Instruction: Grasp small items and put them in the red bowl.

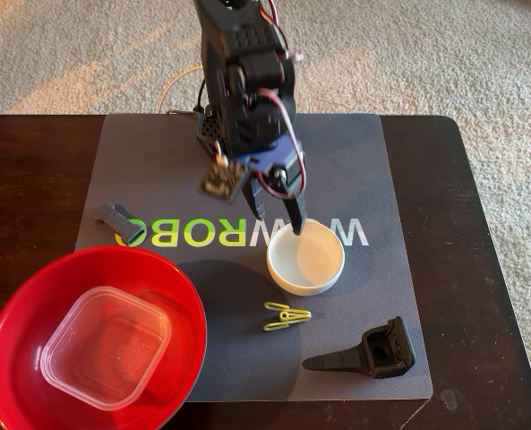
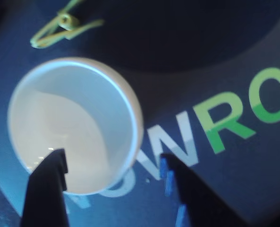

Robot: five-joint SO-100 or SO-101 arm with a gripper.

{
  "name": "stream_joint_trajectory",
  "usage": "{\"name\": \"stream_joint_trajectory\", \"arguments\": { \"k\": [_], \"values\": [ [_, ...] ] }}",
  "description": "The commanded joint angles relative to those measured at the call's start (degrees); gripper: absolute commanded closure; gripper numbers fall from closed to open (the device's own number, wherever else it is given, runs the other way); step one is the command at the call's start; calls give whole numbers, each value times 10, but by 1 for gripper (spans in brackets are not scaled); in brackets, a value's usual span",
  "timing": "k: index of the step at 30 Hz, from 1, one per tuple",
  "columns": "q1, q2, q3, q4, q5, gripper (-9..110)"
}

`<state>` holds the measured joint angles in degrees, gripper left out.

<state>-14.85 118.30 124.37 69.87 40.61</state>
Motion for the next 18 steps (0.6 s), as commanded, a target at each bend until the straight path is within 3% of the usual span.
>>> {"name": "stream_joint_trajectory", "arguments": {
  "k": [1, 18],
  "values": [
    [-6, -12, 18, -25, -11, 76],
    [-28, -113, 72, -141, -80, 78]
  ]
}}
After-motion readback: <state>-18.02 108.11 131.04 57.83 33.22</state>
